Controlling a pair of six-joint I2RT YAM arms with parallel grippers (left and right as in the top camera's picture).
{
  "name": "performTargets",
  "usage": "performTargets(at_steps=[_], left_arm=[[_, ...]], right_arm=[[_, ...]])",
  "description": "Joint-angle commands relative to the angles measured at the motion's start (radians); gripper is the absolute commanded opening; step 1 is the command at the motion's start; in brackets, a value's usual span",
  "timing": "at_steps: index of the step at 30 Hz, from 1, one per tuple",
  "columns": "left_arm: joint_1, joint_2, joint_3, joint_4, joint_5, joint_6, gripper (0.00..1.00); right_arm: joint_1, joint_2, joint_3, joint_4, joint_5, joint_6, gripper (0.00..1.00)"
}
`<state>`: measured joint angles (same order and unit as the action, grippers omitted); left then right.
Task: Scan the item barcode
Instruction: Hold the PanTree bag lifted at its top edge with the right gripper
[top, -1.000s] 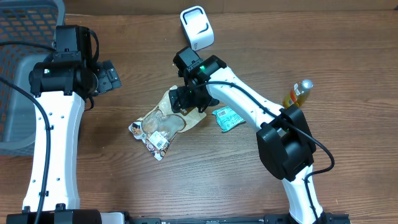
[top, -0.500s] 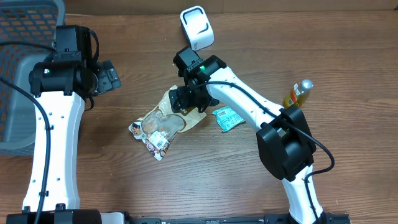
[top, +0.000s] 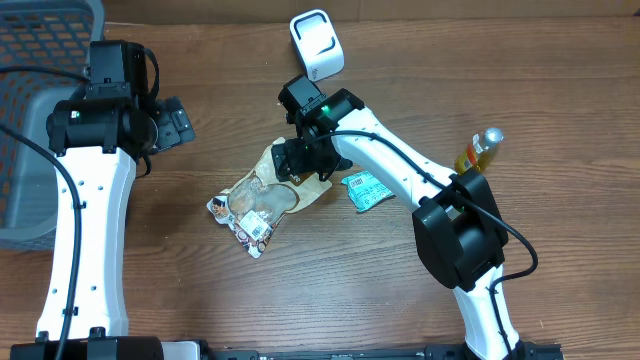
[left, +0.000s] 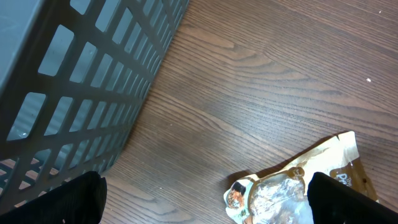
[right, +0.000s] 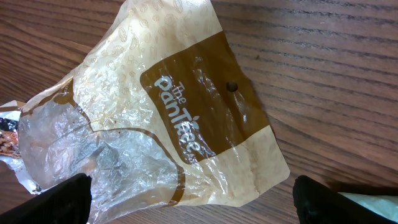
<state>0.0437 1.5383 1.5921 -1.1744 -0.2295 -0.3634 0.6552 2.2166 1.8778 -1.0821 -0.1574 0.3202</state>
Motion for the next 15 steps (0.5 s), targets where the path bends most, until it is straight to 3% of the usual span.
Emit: performTargets(at_steps=[1, 15], left_arm=[[0.000, -0.005, 0.009, 0.003, -0.013, 0.012, 1.00], [0.000, -0.005, 0.009, 0.005, 0.051, -0.002, 0.99]], right_arm=[[-0.006, -0.029, 0.021, 0.005, -0.001, -0.004, 1.00], [-0.006, -0.029, 0.021, 0.005, -0.001, -0.004, 1.00]])
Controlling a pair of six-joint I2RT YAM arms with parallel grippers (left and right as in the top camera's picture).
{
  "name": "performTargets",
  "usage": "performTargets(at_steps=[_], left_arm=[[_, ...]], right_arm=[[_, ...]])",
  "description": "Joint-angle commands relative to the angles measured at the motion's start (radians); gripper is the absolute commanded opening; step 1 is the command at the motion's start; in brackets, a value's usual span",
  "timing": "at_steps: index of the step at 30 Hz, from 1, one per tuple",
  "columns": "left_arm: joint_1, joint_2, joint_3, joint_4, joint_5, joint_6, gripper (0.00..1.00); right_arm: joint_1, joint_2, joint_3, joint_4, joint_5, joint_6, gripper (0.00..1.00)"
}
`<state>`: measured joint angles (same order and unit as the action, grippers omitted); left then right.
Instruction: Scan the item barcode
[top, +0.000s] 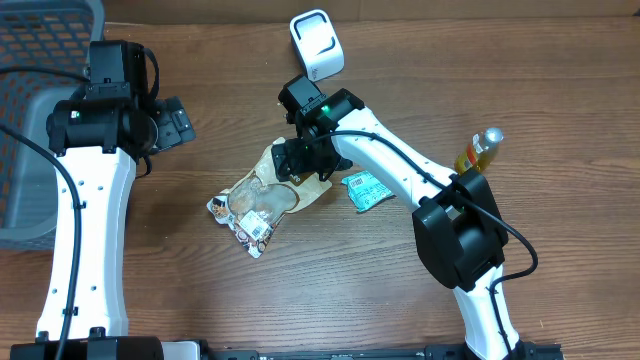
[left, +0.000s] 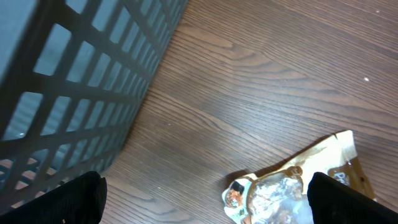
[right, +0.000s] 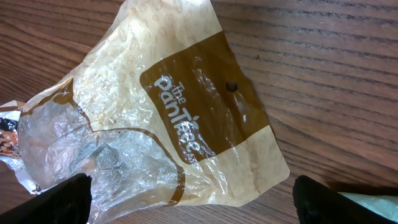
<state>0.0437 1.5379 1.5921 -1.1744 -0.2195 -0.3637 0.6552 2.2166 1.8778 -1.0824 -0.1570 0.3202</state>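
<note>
A tan and brown "The Pantree" bag (right: 180, 118) with a clear crinkled window lies flat on the wooden table (top: 330, 300). It also shows in the overhead view as the bag (top: 275, 185). My right gripper (right: 193, 208) hangs open just above it, its fingertips (right: 62, 199) wide apart on either side of the bag's lower edge. The white barcode scanner (top: 317, 43) stands at the back of the table. My left gripper (left: 205, 208) is open over bare wood beside the basket, with the bag (left: 298, 183) off to its right.
A grey slatted basket (top: 30, 120) fills the far left corner, seen close up as the basket wall (left: 74, 81). A green packet (top: 365, 190) lies right of the bag, and a colourful printed packet (top: 250, 228) at its lower left end. A yellow bottle (top: 480, 150) stands at the right.
The left wrist view has shifted a trifle, so that gripper has moved very slightly. The right gripper, the bag and the other items stand as before.
</note>
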Motion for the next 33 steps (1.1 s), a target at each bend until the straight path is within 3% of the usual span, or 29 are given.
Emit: performTargets(at_steps=[1, 10, 14, 16, 19, 20, 21, 22, 23, 30, 33], left_arm=[[0.000, -0.005, 0.009, 0.009, 0.072, -0.008, 0.99], [-0.004, -0.002, -0.029, -0.032, 0.386, -0.009, 0.99], [-0.022, 0.006, -0.101, -0.044, 0.412, 0.002, 0.99], [-0.039, 0.011, -0.155, -0.039, 0.414, 0.001, 0.77], [-0.046, 0.012, -0.200, -0.034, 0.433, 0.001, 0.71], [-0.045, 0.012, -0.210, -0.033, 0.433, 0.002, 0.63], [-0.045, 0.012, -0.216, -0.026, 0.433, 0.001, 0.43], [-0.044, 0.012, -0.222, -0.018, 0.436, 0.000, 0.14], [-0.045, 0.012, -0.233, -0.013, 0.450, -0.008, 0.04], [-0.100, 0.012, -0.358, 0.064, 0.477, -0.006, 0.04], [-0.117, 0.013, -0.424, 0.115, 0.415, -0.007, 0.04]], right_arm=[[-0.006, -0.029, 0.021, 0.005, -0.002, -0.004, 1.00], [-0.008, -0.029, 0.021, -0.026, -0.001, -0.023, 1.00], [-0.027, -0.029, 0.021, -0.024, -0.001, -0.024, 1.00], [-0.047, -0.029, 0.021, -0.026, -0.002, -0.043, 1.00], [-0.078, -0.029, 0.021, -0.028, -0.002, -0.070, 1.00], [-0.089, -0.029, 0.021, -0.027, -0.007, -0.087, 1.00], [-0.100, -0.029, 0.021, -0.026, -0.026, -0.113, 1.00], [-0.109, -0.029, 0.021, -0.024, -0.047, -0.138, 1.00], [-0.118, -0.029, 0.021, -0.022, -0.072, -0.159, 1.00], [-0.161, -0.028, 0.019, -0.018, -0.148, -0.194, 1.00], [-0.161, -0.028, 0.019, -0.009, -0.238, -0.254, 0.99]])
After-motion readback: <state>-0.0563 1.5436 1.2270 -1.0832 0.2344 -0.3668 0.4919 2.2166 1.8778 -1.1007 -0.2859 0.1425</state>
